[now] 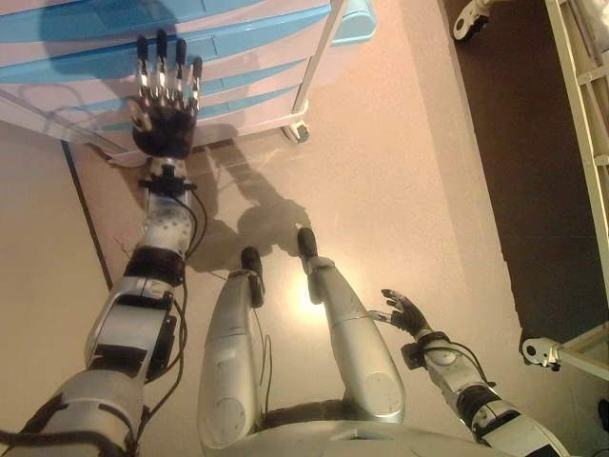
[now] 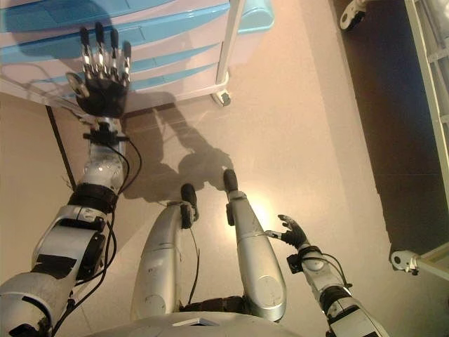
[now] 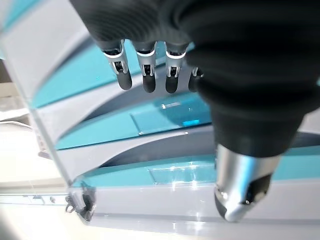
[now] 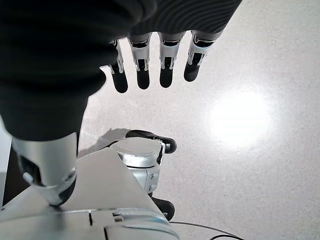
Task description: Open the drawer and pick up the medicine
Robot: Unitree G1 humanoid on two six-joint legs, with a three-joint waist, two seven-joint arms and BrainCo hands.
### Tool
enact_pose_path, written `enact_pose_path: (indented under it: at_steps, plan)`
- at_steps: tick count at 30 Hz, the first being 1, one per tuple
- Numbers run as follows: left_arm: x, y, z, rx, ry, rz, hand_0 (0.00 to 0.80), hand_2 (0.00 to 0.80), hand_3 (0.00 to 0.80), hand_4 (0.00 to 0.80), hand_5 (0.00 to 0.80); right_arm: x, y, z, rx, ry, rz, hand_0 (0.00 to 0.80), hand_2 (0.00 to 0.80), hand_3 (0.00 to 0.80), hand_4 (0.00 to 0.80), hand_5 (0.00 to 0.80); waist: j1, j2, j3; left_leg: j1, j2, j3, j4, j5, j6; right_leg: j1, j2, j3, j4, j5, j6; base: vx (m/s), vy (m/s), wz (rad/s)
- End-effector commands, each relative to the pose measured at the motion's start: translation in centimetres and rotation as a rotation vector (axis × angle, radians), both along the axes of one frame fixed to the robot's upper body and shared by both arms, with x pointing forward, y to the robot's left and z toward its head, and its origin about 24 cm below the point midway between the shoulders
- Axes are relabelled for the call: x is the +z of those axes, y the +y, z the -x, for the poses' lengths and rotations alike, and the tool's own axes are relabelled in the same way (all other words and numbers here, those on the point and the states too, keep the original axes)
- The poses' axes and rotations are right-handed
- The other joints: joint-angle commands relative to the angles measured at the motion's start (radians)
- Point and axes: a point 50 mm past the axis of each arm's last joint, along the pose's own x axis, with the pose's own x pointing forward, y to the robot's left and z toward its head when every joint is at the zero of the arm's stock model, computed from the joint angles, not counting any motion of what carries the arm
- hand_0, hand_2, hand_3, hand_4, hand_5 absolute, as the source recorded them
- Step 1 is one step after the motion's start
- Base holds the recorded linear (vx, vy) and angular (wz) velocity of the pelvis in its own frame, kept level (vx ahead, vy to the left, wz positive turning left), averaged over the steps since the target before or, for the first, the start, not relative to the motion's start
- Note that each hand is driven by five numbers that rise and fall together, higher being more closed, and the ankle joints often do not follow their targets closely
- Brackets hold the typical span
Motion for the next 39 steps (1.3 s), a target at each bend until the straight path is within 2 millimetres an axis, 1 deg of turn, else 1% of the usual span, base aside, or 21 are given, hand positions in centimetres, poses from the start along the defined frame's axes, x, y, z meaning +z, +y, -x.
enact_pose_path:
  at_steps: [1, 8, 13, 17, 18, 23, 24, 30, 34, 39]
  plan:
    - [3.1, 0.6, 0.2, 0.007, -0.109, -0.017, 0.000, 0.000, 0.000, 0.000, 0.000, -1.0, 0.3, 2.2, 0.047, 0.039, 0.006, 0.000, 0.000, 0.000, 0.000, 0.000, 0.014, -0.009, -0.034, 0.052, -0.082, 0.010, -0.144, 0.012, 0.011, 0.049, 0.036, -0.090, 0.003, -0.016, -0.047, -0.001, 0.011, -0.04]
    - [4.3, 1.1, -0.1, 0.044, -0.104, -0.038, 0.000, 0.000, 0.000, 0.000, 0.000, -1.2, 0.8, 2.4, 0.065, 0.038, 0.001, 0.000, 0.000, 0.000, 0.000, 0.000, 0.016, -0.017, -0.034, 0.069, -0.081, 0.011, -0.155, 0.010, 0.012, 0.068, 0.034, -0.095, -0.009, -0.016, -0.044, 0.002, 0.000, -0.01]
    - [5.1, 2.1, -0.2, 0.077, -0.075, -0.051, 0.000, 0.000, 0.000, 0.000, 0.000, -1.2, 1.4, 2.4, 0.074, 0.034, -0.011, 0.000, 0.000, 0.000, 0.000, 0.000, 0.022, -0.029, -0.034, 0.075, -0.077, 0.011, -0.157, 0.005, 0.013, 0.083, 0.032, -0.100, -0.021, -0.015, -0.040, 0.002, -0.013, 0.00]
    - [4.6, 2.5, -0.6, 0.107, 0.001, -0.073, 0.000, 0.000, 0.000, 0.000, 0.000, -1.2, 1.7, 2.2, 0.074, 0.032, -0.016, 0.000, 0.000, 0.000, 0.000, 0.000, 0.024, -0.033, -0.034, 0.079, -0.077, 0.012, -0.159, 0.004, 0.014, 0.093, 0.030, -0.103, -0.031, -0.014, -0.038, 0.000, 0.000, 0.00]
    - [3.9, 2.5, -0.8, 0.112, 0.049, -0.083, 0.000, 0.000, 0.000, 0.000, 0.000, -1.1, 1.8, 2.2, 0.075, 0.031, -0.017, 0.000, 0.000, 0.000, 0.000, 0.000, 0.026, -0.032, -0.034, 0.080, -0.077, 0.012, -0.160, 0.004, 0.014, 0.096, 0.028, -0.105, -0.034, -0.015, -0.037, 0.000, 0.000, 0.00]
    - [1.5, 2.6, -0.9, 0.086, 0.138, -0.101, 0.000, 0.000, 0.000, 0.000, 0.000, -1.0, 2.0, 1.9, 0.074, 0.025, -0.024, 0.000, 0.000, 0.000, 0.000, 0.000, 0.032, -0.031, -0.034, 0.084, -0.077, 0.011, -0.169, 0.006, 0.013, 0.106, 0.025, -0.106, -0.045, -0.016, -0.035, 0.000, 0.000, 0.00]
    - [0.8, 2.5, -0.9, 0.082, 0.160, -0.103, 0.000, 0.000, 0.000, 0.000, 0.000, -1.0, 2.1, 1.8, 0.072, 0.023, -0.027, 0.000, 0.000, 0.000, 0.000, 0.000, 0.034, -0.032, -0.034, 0.085, -0.077, 0.011, -0.172, 0.006, 0.013, 0.108, 0.025, -0.107, -0.048, -0.016, -0.034, 0.000, 0.000, 0.00]
    - [-1.9, 2.2, -0.7, 0.049, 0.228, -0.049, 0.000, 0.000, 0.000, 0.000, 0.000, -0.8, 2.5, 1.4, 0.063, 0.016, -0.038, 0.000, 0.000, 0.000, 0.000, 0.000, 0.042, -0.038, -0.034, 0.087, -0.078, 0.009, -0.181, 0.008, 0.011, 0.117, 0.025, -0.108, -0.060, -0.018, -0.032, 0.000, 0.000, 0.00]
    - [-3.2, 2.1, -0.6, 0.048, 0.254, -0.036, 0.000, 0.000, 0.000, 0.000, 0.000, -0.7, 2.7, 1.2, 0.063, 0.015, -0.045, 0.000, 0.000, 0.000, 0.000, 0.000, 0.045, -0.047, -0.034, 0.084, -0.076, 0.007, -0.184, 0.009, 0.008, 0.117, 0.028, -0.110, -0.063, -0.016, -0.030, -0.010, -0.034, 0.00]
    - [-3.8, 2.0, -0.6, 0.044, 0.269, -0.008, 0.000, 0.000, 0.000, 0.000, 0.000, -0.7, 2.8, 1.2, 0.070, 0.015, -0.050, 0.000, 0.000, 0.000, 0.000, 0.000, 0.044, -0.055, -0.034, 0.081, -0.075, 0.005, -0.190, 0.009, 0.007, 0.112, 0.031, -0.112, -0.064, -0.016, -0.029, 0.000, 0.000, 0.00]
